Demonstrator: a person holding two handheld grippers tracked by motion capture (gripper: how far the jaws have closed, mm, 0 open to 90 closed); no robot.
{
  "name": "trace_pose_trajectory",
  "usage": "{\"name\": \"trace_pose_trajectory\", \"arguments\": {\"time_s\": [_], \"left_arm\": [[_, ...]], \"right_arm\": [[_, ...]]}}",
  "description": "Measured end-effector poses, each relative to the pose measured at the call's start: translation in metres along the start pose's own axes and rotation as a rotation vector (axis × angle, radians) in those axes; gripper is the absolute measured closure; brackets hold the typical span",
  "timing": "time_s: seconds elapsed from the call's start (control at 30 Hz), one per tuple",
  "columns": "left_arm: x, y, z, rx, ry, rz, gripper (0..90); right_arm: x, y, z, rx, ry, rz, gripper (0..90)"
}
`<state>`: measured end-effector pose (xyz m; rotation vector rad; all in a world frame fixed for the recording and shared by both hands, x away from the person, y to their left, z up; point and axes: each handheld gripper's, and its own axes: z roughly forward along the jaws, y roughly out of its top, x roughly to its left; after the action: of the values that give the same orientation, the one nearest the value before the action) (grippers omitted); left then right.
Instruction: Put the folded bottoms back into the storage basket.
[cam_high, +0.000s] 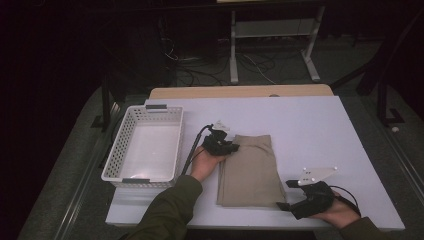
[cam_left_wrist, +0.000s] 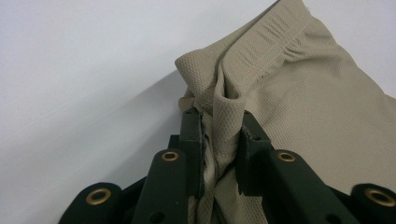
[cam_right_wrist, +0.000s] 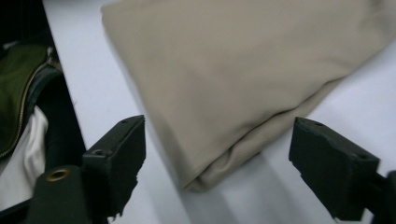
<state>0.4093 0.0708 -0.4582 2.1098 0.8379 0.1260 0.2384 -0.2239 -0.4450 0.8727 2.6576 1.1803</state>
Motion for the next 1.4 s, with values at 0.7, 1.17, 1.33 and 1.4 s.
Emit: {"name": "trace_pose_trajectory", "arguments": {"time_s": [0.7, 1.17, 1.33, 1.4], "left_arm": [[0.001, -0.001, 0.000, -0.007, -0.011, -0.004, 76.4], [0.001, 0.003, -0.007, -0.040, -0.057, -0.036, 79.8], [-0.003, 0.009, -0.013, -0.056, -0.088, -0.030, 80.1], [-0.006, 0.011, -0.015, -0.058, -0.101, -0.025, 80.2]], "right_arm": [[0.008, 0.004, 0.015, 0.085, -0.033, -0.105, 60.0], [0.005, 0.013, 0.013, 0.054, 0.019, -0.105, 79.4], [0.003, 0.020, 0.008, 0.000, 0.032, -0.103, 79.7], [0.002, 0.024, 0.007, -0.024, 0.036, -0.107, 79.9]]}}
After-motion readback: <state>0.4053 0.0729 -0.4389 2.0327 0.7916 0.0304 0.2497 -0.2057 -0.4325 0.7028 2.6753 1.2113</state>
